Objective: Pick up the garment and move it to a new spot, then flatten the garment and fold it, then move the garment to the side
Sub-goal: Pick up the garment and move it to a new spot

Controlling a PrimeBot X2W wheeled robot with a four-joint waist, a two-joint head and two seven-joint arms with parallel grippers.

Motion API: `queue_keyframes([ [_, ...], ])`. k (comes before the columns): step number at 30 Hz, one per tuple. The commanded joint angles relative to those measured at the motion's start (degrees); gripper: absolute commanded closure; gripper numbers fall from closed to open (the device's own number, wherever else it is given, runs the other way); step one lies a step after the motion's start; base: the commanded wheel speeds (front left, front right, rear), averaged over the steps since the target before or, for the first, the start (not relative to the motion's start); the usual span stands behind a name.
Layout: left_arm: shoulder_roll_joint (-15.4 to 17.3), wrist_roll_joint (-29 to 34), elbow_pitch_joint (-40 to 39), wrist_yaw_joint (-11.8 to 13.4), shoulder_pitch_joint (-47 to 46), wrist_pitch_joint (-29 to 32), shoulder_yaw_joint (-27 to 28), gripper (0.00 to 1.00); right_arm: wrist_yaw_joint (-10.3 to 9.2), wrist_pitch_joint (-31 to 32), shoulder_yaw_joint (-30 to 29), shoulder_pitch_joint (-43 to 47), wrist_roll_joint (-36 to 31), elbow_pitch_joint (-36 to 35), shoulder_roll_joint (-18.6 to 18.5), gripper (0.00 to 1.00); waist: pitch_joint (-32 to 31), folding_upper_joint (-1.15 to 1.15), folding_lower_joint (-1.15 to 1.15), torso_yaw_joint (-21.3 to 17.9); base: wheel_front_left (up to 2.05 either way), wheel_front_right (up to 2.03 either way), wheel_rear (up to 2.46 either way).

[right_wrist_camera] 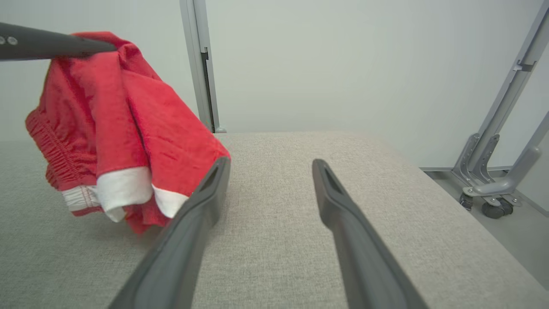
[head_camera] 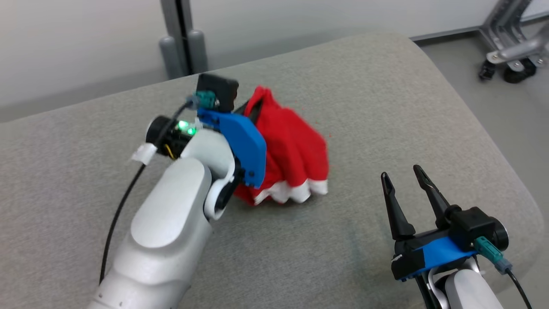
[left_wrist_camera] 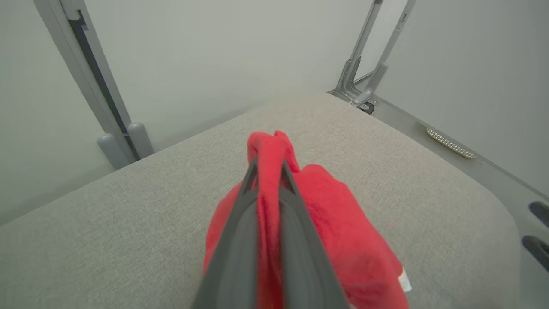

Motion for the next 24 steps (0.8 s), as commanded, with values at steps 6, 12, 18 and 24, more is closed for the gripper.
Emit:
queue_keyframes([
  [6,0.21,2.42,8.98,0.52,2.51,-4.45,-3.26,0.85,0.02,-0.17,-0.37,-0.56,0.79,-0.74,-0.22,0.00,1.45,0.00,-0.01,-1.22,0.00,0.00,0.00],
  [12,0.10,0.34,9.97,-0.56,3.72,-14.54,-2.04,0.00,0.02,-0.17,-0.73,0.00,0.58,-0.52,-0.21,0.00,0.62,0.00,-0.01,1.24,0.00,0.00,0.00],
  [18,0.07,-3.13,5.86,-1.34,7.87,-25.34,0.54,0.00,0.02,-0.17,-1.69,1.08,-0.52,-0.27,-0.22,0.00,-1.54,0.00,-0.01,5.15,0.00,0.00,0.00],
  [24,2.35,-3.63,0.09,0.64,15.73,-33.10,4.33,0.00,0.01,-0.17,-2.79,2.24,-1.36,-0.01,-0.23,0.00,-4.27,0.00,-0.01,10.12,0.00,0.00,0.00],
])
